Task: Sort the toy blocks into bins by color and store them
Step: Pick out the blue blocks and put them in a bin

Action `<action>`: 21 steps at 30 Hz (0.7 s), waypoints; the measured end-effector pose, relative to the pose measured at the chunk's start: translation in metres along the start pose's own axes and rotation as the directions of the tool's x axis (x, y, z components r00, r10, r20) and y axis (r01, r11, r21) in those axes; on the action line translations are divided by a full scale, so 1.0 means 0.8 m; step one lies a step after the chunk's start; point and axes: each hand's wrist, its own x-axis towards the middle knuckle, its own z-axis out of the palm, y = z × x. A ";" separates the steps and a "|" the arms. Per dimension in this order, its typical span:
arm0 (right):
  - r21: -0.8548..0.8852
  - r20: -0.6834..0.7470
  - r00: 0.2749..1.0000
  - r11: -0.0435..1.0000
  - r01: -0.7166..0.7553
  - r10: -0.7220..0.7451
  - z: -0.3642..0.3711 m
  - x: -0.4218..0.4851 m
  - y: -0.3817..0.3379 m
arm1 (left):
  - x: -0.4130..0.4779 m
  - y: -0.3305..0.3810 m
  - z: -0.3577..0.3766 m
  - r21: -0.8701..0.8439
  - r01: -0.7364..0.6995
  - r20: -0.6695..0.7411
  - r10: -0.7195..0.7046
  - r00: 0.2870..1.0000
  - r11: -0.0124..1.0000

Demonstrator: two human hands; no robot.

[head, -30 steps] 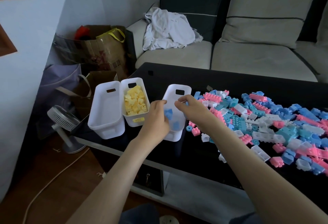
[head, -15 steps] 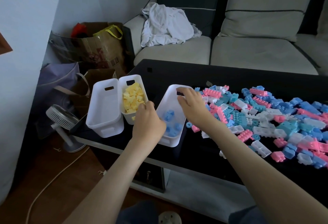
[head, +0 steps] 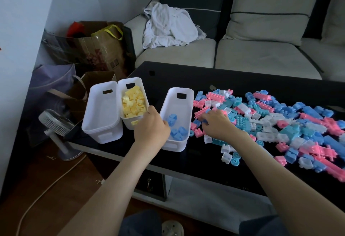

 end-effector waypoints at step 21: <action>0.119 0.053 0.997 0.991 0.057 -0.063 -0.001 0.009 -0.001 | -0.004 0.005 0.003 0.006 -0.023 -0.011 0.023 1.000 1.000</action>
